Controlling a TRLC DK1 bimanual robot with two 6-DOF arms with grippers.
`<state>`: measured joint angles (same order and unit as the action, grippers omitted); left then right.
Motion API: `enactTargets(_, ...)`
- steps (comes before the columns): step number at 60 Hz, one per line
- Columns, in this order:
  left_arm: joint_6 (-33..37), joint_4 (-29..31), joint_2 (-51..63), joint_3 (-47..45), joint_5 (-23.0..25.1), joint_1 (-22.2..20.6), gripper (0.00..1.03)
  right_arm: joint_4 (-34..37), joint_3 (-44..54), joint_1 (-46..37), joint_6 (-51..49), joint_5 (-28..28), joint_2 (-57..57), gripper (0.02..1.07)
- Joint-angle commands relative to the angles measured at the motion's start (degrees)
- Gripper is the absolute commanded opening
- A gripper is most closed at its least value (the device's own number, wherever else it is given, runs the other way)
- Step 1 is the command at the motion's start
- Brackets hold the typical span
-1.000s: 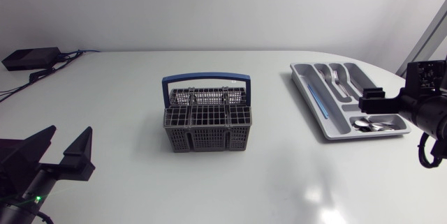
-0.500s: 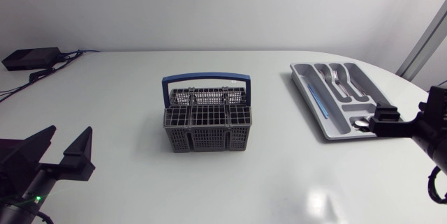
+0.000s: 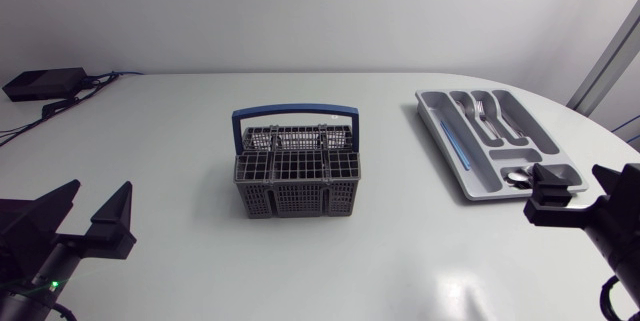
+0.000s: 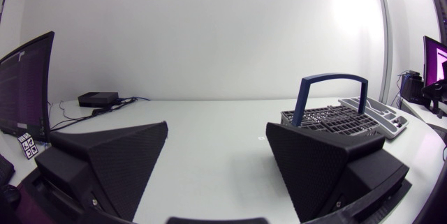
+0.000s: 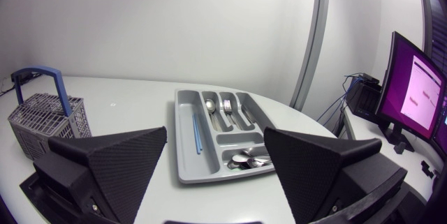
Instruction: Unload the cutlery basket into the drawer organizer.
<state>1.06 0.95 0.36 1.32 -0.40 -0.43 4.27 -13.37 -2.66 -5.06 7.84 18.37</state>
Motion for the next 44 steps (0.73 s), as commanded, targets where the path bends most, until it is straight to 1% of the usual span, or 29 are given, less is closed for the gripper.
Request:
enactTargets(1,-1.06,-0.95,-0.36,-1.32,0.4,0.43,0.99,-1.4,2.7,0.66,1.94,-0.92,-2.55,1.02)
enactTargets(30,-1.06,-0.95,-0.36,-1.32,0.4,0.43,0.99,-4.27,13.37,2.66,5.06,-7.84,-18.37,1.02)
enactTargets(44,-1.06,-0.95,-0.36,-1.32,0.4,0.43,0.99,-4.27,13.37,2.66,5.06,-7.84,-18.37,1.02)
